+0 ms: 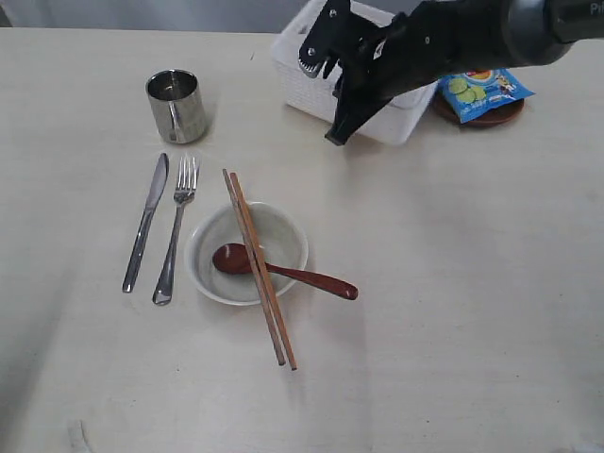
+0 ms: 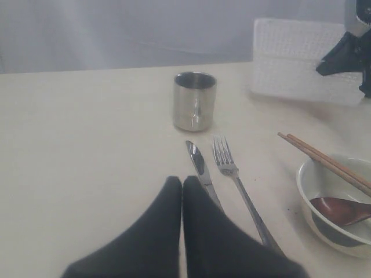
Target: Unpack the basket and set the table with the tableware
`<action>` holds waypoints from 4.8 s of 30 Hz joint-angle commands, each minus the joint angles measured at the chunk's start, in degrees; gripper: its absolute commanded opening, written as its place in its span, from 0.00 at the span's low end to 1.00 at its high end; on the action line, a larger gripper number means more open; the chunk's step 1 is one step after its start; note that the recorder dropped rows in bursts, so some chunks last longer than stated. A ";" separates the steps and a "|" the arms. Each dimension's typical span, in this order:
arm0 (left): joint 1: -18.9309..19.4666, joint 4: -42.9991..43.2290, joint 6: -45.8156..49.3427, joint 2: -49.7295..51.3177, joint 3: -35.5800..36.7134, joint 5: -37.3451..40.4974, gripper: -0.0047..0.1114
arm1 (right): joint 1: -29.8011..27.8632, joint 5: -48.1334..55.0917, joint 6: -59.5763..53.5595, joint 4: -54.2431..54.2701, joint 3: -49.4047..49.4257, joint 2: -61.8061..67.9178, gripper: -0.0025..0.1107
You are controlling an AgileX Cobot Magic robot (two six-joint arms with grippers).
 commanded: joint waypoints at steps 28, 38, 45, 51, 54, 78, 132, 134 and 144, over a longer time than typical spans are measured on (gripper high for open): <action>-0.33 0.12 -0.17 -0.19 0.18 -0.10 0.04 | -36.36 26.13 37.87 -1.08 -18.58 3.61 0.02; -0.33 0.12 -0.04 -0.19 0.18 -0.10 0.04 | -36.24 24.39 37.26 -1.19 -18.63 10.33 0.02; -0.33 0.12 -0.04 -0.19 0.18 -0.10 0.04 | -33.94 23.65 32.78 5.22 -18.71 11.63 0.02; -0.33 0.12 -0.04 -0.19 0.18 -0.10 0.04 | -28.56 23.25 28.34 6.96 -18.71 11.88 0.02; -0.33 0.12 -0.04 -0.19 0.18 -0.10 0.04 | -25.77 23.89 26.98 6.84 -18.71 12.09 0.02; -0.33 0.12 -0.17 -0.19 0.18 -0.10 0.04 | -5.76 36.87 37.78 6.71 -18.71 12.08 0.02; -0.33 0.14 -0.17 -0.19 0.18 -0.10 0.04 | -3.73 35.04 74.54 -6.11 -18.71 6.51 0.02; -0.33 0.14 -0.17 -0.19 0.18 -0.10 0.04 | -3.42 34.90 74.54 -5.62 -18.71 6.84 0.02; -0.33 0.14 -0.17 -0.19 0.18 -0.10 0.04 | -3.42 34.21 74.00 -3.49 -18.71 7.01 0.02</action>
